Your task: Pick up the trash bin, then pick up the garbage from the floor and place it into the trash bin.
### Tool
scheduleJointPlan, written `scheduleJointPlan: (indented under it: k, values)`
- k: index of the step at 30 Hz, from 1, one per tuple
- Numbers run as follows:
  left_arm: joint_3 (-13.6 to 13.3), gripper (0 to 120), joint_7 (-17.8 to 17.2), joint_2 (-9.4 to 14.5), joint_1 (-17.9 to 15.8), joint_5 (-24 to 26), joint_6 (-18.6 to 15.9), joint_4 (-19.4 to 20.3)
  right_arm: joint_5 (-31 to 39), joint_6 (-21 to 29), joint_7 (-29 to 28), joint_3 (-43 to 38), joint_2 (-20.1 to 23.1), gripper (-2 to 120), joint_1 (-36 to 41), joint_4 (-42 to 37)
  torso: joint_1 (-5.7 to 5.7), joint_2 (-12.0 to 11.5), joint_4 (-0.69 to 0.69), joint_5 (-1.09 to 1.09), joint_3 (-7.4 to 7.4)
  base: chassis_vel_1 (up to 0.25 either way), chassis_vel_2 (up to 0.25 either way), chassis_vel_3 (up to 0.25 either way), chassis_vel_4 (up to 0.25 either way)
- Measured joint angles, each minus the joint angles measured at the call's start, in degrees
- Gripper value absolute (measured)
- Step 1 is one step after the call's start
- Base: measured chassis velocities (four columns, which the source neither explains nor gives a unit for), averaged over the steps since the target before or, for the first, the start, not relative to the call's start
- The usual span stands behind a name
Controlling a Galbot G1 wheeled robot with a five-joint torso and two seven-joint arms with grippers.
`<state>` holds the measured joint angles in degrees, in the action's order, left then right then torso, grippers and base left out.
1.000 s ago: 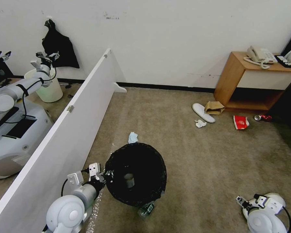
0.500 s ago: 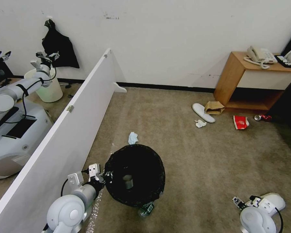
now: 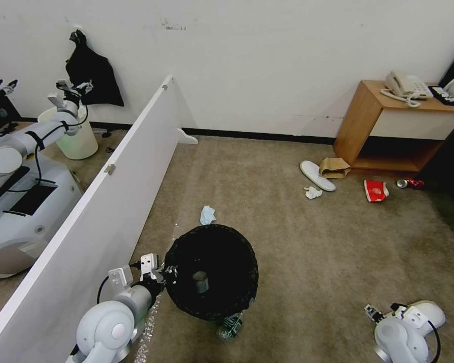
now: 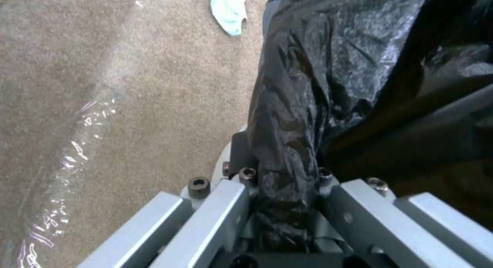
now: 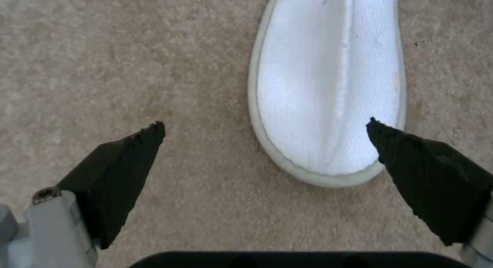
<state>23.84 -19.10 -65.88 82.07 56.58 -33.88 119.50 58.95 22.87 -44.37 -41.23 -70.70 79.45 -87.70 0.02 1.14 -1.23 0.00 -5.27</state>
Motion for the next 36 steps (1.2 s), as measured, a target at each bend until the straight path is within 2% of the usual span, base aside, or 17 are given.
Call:
scheduleJointPlan:
  k: [18,36]
  values:
    - [-1.5,2,-0.1,0.1,-1.5,0.1,0.0,-1.6,-1.3,-1.0,3.1,0.1,0.3,100,-4.4,6.5,0.00,0.0,0.00,0.00,0.00,0.000,0.000,0.000,0.000]
    - [-1.4,2,-0.1,0.3,-1.4,0.1,0.0,-1.9,-3.6,-2.0,5.3,-0.2,0.2,100,-7.1,11.2,0.00,0.0,0.00,0.00,0.00,0.000,0.000,0.000,0.000]
